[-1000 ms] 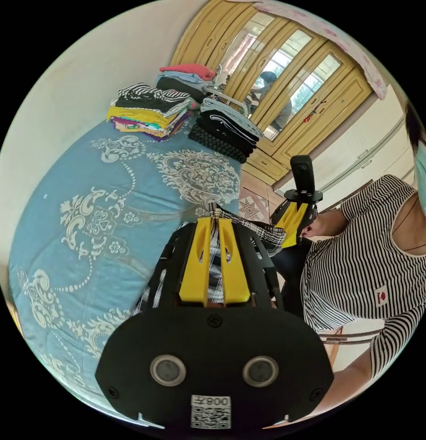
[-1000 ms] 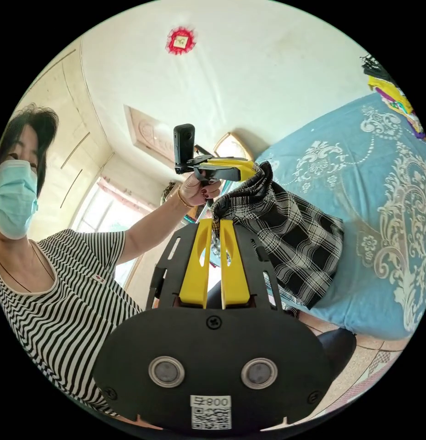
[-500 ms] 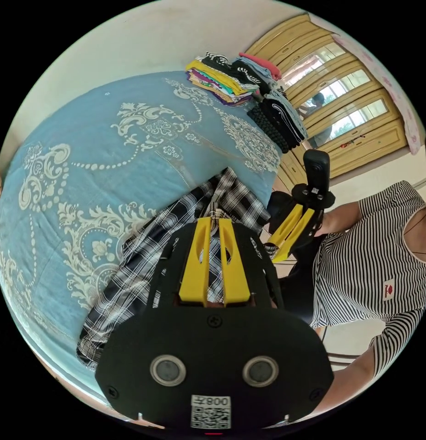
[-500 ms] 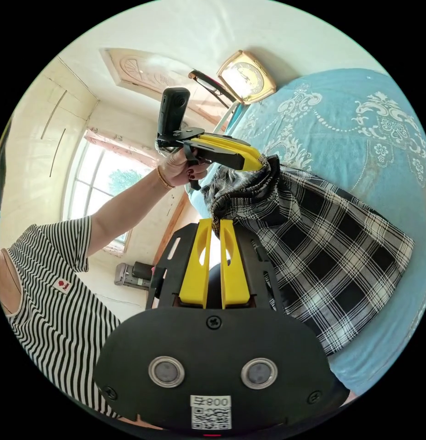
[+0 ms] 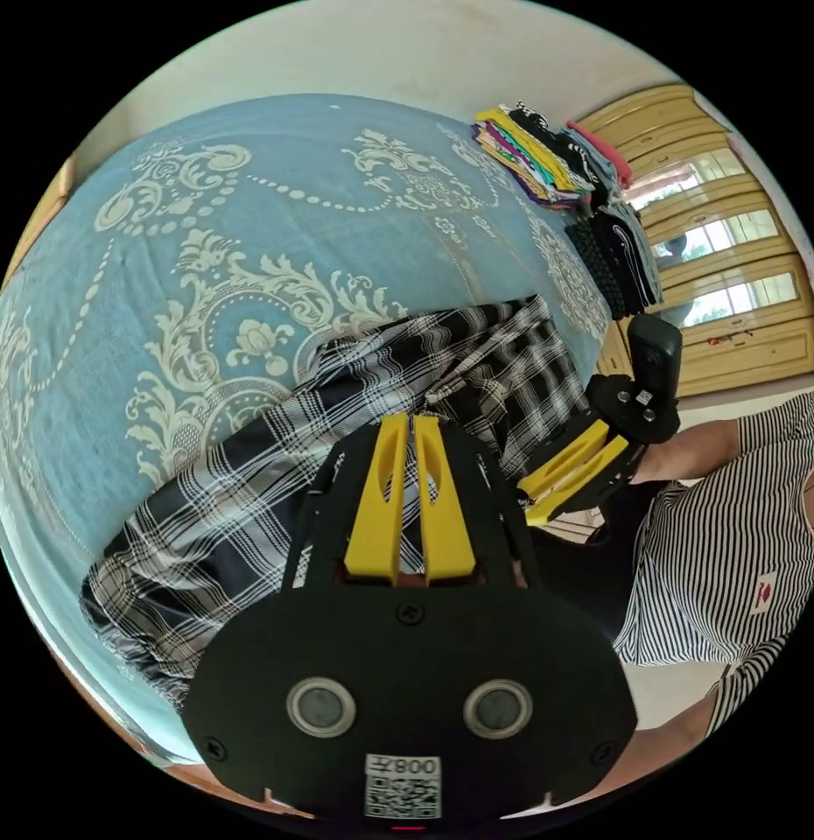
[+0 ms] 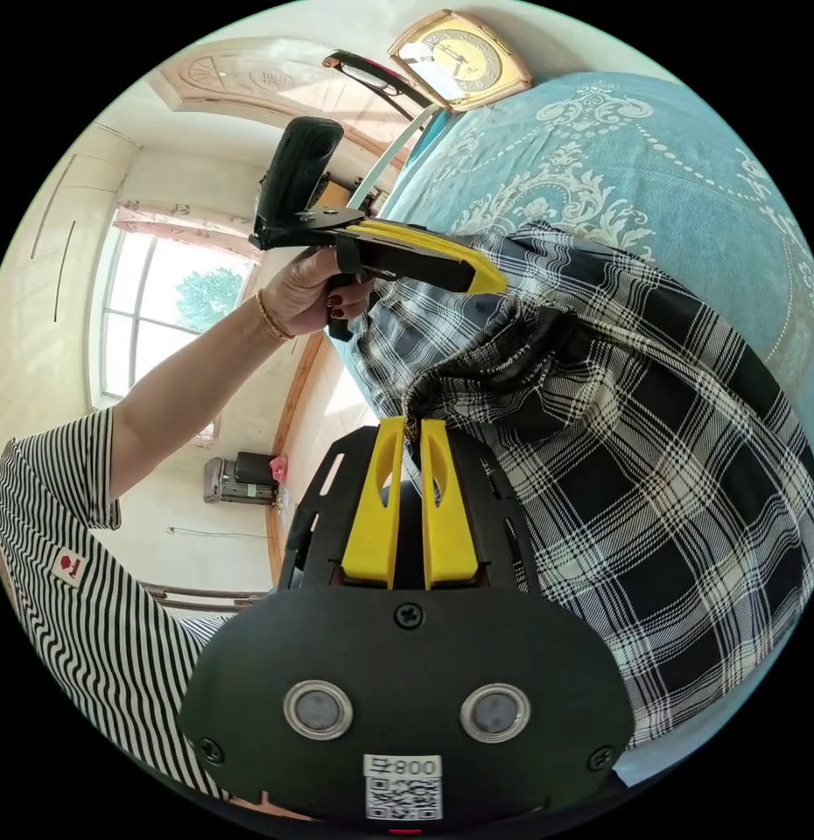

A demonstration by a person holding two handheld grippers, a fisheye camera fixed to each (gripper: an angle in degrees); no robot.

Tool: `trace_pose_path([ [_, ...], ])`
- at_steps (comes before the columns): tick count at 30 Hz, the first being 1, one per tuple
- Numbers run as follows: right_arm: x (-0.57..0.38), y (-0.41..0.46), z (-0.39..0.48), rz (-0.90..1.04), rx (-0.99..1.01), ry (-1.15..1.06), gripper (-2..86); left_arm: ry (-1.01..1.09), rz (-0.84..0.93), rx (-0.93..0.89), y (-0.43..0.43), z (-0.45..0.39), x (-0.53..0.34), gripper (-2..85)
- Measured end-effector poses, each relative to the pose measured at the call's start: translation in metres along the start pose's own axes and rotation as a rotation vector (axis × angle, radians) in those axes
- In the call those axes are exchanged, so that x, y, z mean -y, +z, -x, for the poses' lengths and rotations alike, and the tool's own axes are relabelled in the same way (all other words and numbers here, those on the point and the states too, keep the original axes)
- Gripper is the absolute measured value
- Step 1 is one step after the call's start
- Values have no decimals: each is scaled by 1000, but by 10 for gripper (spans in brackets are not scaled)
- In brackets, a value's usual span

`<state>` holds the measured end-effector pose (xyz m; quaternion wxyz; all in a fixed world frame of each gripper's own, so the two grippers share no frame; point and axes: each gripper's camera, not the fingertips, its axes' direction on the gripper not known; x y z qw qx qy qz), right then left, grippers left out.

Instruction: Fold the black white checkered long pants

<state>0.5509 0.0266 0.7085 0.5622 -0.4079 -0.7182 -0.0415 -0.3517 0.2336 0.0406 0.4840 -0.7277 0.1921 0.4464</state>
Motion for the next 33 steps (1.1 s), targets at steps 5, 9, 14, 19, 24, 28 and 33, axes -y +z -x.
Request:
trace_pose_path([
  [5, 15, 40, -25, 69, -37, -8, 50, -34, -227, -159, -19, 13, -54, 17],
  [9, 24, 63, -38, 110, -78, -30, 65, 6, -228, -197, -8, 1, -76, 10],
  [14, 21, 54, -50, 102, -87, -52, 65, -111, -186, -100, 10, 11, -111, 3],
  [19, 27, 13, -78, -37, -137, -28, 33, -178, -276, -60, 2, 10, -151, 1],
  [24, 62, 6, -120, -38, -174, 33, 8, -178, -304, -102, 12, -10, -179, 0],
  [28, 85, 17, -139, 51, -173, 24, 3, -237, -205, -5, 40, -16, -195, 0],
  [33, 93, 7, -128, 81, -194, -49, 1, -297, -274, -50, 49, -26, -211, 0],
])
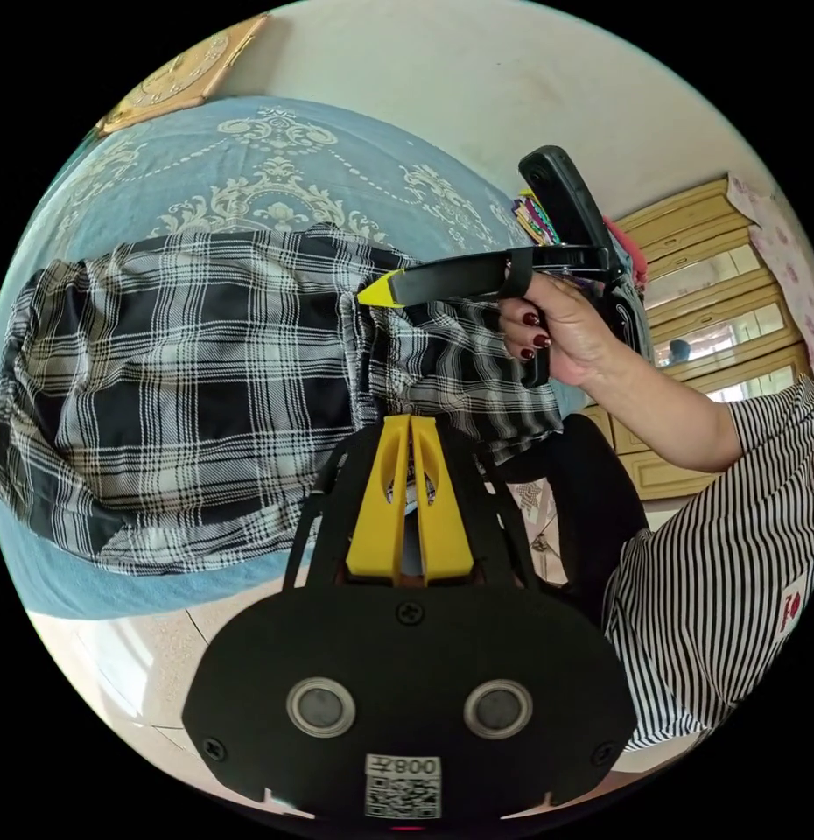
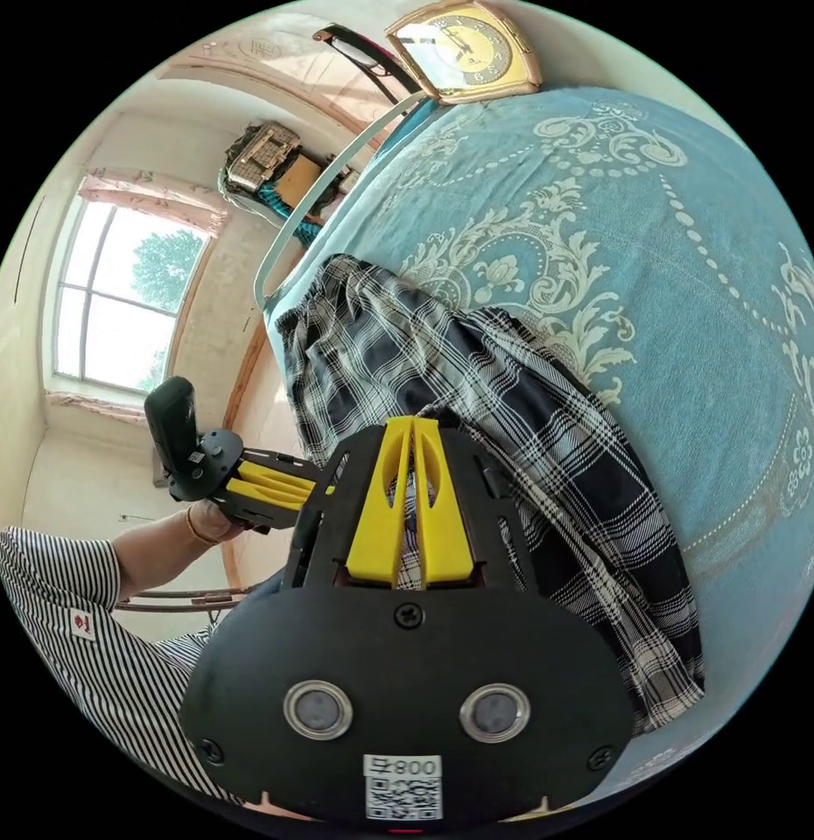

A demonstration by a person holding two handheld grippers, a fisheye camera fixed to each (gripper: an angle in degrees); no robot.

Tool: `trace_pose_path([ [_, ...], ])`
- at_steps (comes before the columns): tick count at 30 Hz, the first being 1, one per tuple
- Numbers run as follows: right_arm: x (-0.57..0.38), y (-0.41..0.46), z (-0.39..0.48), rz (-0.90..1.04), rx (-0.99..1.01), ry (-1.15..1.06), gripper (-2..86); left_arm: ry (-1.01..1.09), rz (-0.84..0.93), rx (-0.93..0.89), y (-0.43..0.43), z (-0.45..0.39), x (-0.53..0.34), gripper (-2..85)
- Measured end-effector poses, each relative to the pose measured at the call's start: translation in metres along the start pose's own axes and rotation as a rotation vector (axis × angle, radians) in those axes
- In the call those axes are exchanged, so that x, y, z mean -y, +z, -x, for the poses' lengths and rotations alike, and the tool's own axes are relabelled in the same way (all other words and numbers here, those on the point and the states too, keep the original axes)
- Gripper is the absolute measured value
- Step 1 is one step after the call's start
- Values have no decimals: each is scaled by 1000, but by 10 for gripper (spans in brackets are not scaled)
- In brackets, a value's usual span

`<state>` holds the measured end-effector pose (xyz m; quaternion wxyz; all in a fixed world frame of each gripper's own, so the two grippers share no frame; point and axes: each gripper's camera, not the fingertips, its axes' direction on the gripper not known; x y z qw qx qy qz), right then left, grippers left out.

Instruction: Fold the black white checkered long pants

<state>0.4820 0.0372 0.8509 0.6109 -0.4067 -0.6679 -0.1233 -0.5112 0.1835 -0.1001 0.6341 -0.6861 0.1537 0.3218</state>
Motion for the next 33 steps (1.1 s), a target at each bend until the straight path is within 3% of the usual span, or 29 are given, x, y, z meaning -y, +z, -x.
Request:
trace_pose_path([
  [6, -1, -7, -14, 65, -1, -4, 1, -37, 21, 6, 19, -13, -17, 2],
  [14, -55, -124, -33, -131, -5, 20, 2, -14, -66, -44, 37, -75, -54, 18],
  [19, -175, -208, -82, -229, -78, 266, 6, 77, -25, -144, 78, -136, -62, 48],
  [25, -270, -238, -112, -223, -29, 518, 36, 240, 44, -132, 134, -228, -55, 97],
  [30, -284, -243, -122, -173, 99, 541, 63, 362, 133, 3, 189, -295, -55, 127],
  [33, -287, -257, -125, -180, 132, 529, 65, 426, 180, 179, 223, -331, -60, 110],
])
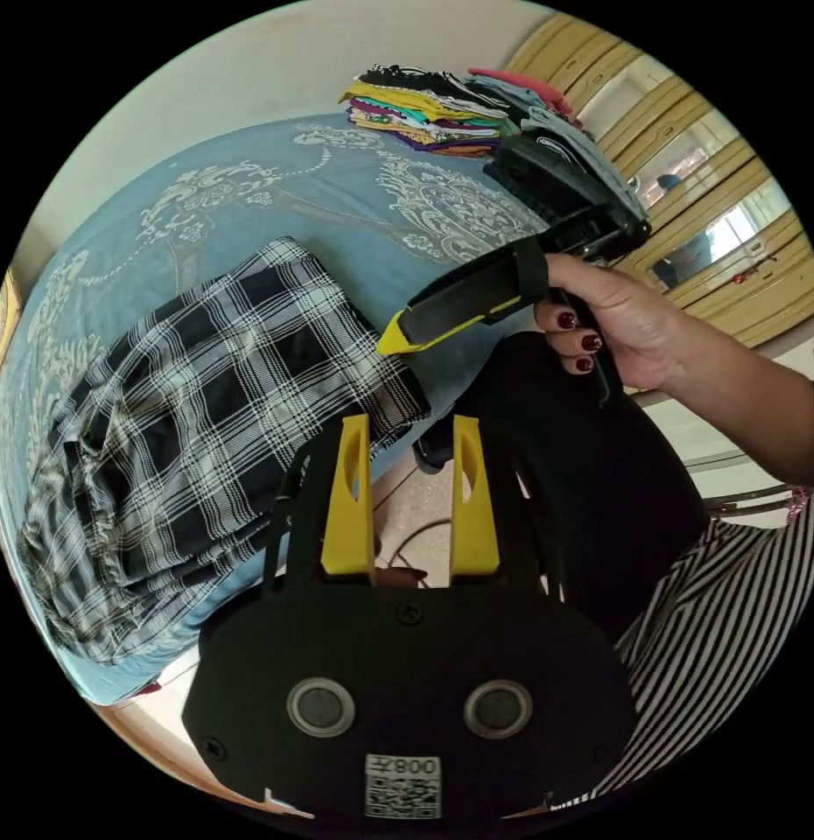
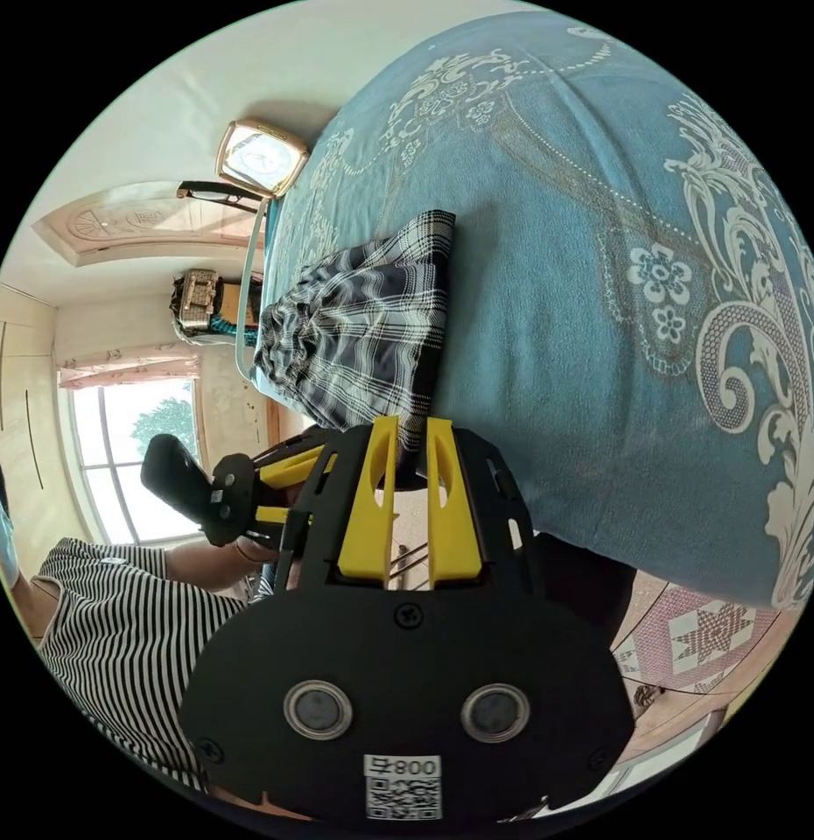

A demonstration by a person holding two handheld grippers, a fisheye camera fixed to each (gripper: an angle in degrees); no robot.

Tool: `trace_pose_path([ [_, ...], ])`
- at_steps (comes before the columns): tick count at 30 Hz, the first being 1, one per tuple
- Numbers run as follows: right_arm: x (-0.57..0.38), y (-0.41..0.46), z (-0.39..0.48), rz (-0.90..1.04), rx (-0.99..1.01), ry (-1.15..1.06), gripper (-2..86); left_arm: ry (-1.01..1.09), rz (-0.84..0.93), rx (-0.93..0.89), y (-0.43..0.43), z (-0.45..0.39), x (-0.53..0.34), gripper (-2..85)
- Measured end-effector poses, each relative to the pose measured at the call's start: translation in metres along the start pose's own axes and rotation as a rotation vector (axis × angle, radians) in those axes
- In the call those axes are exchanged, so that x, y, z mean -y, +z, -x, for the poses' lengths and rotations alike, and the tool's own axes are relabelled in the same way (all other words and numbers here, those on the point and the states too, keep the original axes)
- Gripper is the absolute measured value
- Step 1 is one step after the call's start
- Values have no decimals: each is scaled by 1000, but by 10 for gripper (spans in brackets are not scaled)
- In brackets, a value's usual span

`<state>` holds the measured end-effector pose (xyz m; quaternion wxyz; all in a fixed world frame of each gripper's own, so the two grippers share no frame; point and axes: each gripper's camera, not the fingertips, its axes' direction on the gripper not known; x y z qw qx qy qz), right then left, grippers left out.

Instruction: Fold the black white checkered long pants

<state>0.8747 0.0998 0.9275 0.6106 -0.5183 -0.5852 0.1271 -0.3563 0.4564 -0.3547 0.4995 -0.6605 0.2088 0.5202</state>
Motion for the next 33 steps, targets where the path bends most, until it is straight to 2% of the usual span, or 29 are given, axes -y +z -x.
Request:
trace_pose_path([
  [2, 1, -14, -3, -25, 29, 5, 65, 1, 2, 176, 9, -26, 5, 69],
  [4, 4, -36, -4, -73, 24, 3, 67, -7, 8, 225, 14, -39, 6, 39],
  [11, 50, -72, 3, -132, -86, -31, 80, -62, 18, 115, 27, -57, 14, 15],
  [17, 84, -73, 7, -111, -72, -15, 71, -37, 15, 85, 31, -74, 16, 11],
  [22, 96, -79, 2, -89, -22, 22, 29, -21, 8, 54, 31, -80, 15, 11],
  [33, 73, -123, -3, -137, 33, 4, 12, 10, -40, -76, 20, -88, 5, 8],
])
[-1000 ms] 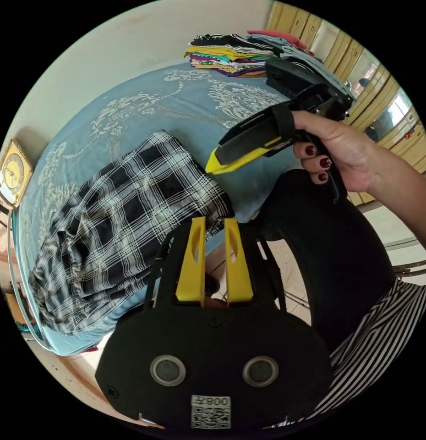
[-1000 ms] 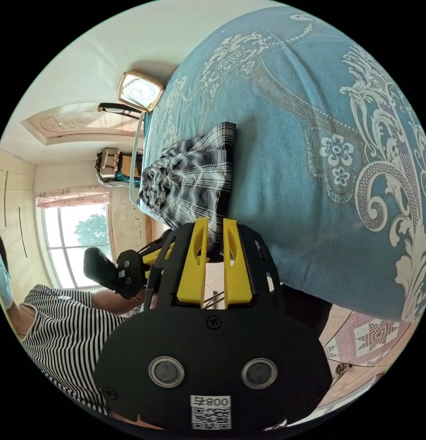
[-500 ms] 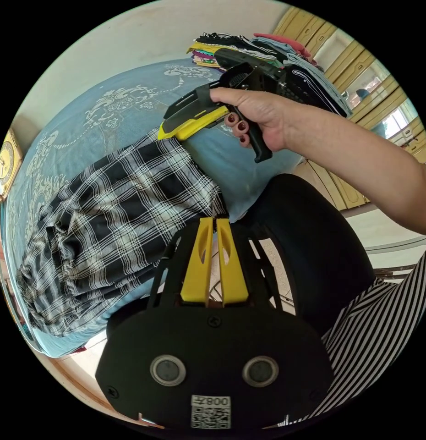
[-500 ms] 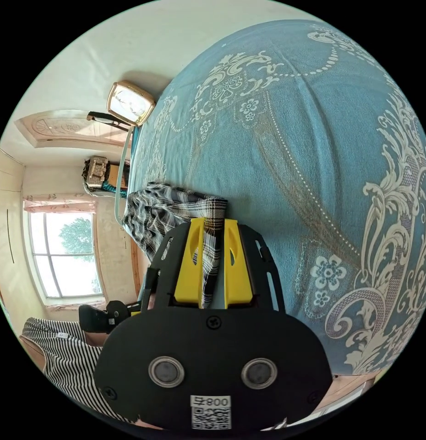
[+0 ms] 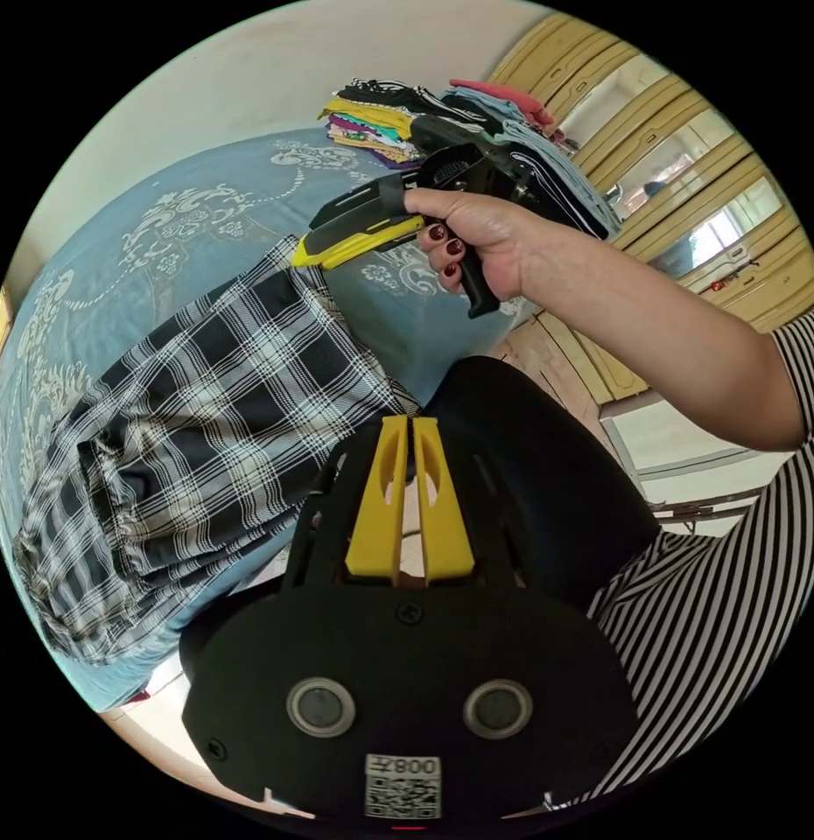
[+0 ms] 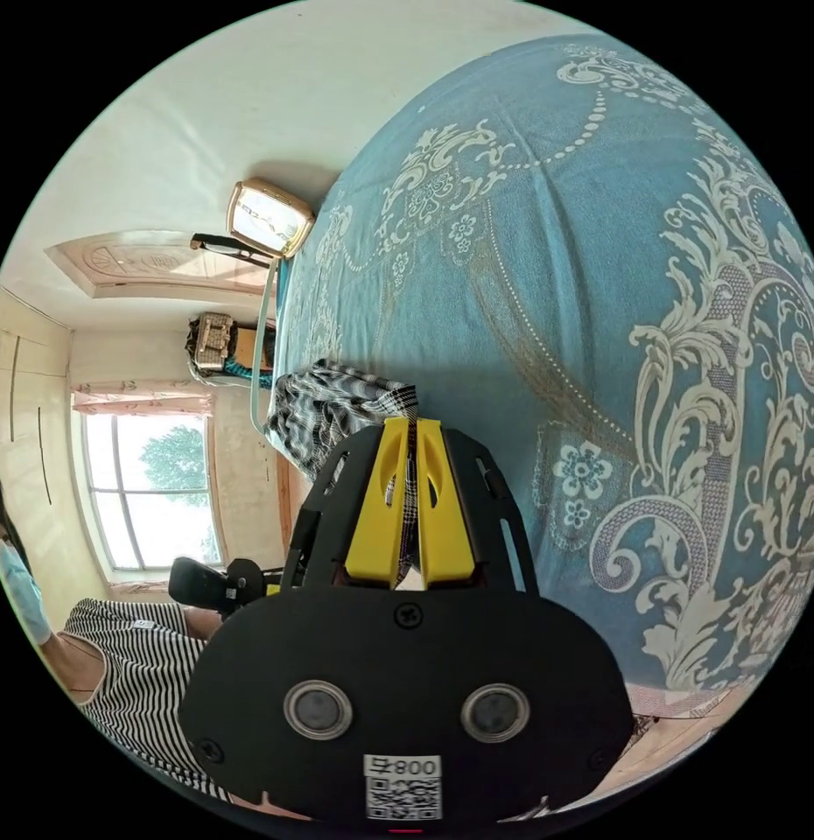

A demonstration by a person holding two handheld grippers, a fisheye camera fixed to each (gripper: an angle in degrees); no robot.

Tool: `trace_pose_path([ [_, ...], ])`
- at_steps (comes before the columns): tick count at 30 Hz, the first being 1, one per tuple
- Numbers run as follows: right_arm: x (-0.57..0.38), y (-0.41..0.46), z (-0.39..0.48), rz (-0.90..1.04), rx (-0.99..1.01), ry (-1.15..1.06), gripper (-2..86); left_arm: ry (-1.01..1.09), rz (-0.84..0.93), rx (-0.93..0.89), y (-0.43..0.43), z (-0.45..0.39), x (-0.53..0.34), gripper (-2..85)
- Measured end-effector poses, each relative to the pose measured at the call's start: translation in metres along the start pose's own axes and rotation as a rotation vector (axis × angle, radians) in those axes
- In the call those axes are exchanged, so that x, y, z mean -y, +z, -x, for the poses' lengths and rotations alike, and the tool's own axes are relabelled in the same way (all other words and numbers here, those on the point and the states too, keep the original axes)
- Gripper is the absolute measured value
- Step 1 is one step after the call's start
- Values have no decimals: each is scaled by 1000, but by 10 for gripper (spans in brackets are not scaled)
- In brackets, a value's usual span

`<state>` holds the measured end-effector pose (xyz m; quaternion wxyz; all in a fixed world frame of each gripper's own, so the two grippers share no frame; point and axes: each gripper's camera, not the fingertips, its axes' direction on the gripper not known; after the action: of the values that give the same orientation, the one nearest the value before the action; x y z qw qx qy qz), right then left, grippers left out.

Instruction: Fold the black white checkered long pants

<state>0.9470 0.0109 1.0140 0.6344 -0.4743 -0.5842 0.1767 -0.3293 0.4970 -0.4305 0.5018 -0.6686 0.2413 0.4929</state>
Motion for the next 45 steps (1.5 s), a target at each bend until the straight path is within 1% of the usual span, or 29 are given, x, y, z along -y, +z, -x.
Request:
trace_pose_path([
  [7, -30, -48, -24, -103, 19, 68, 11, 62, -70, -160, -17, -4, -8, 8],
  [12, -48, -62, -34, -143, 43, 104, 11, 108, -109, -215, -36, 2, -24, 8],
  [15, -48, -50, -28, -137, 64, 95, 11, 78, -142, -245, -54, 24, -45, 8],
  [20, -29, -15, -1, -133, 148, 28, 11, -42, -278, -315, -108, 88, -101, 7],
  [26, 12, 50, 44, -104, 239, -76, 11, -171, -461, -321, -177, 172, -177, 9],
  [30, 45, 114, 79, -56, 289, -145, 11, -256, -543, -320, -211, 226, -229, 10],
  [32, 59, 145, 94, -30, 296, -177, 11, -327, -586, -289, -230, 261, -265, 10],
  [37, 95, 247, 125, 67, 275, -230, 12, -460, -629, -234, -258, 325, -333, 9],
  [41, 114, 313, 133, 124, 248, -237, 12, -561, -644, -220, -271, 374, -382, 9],
  [45, 129, 378, 137, 177, 224, -243, 13, -619, -657, -212, -281, 408, -418, 9],
])
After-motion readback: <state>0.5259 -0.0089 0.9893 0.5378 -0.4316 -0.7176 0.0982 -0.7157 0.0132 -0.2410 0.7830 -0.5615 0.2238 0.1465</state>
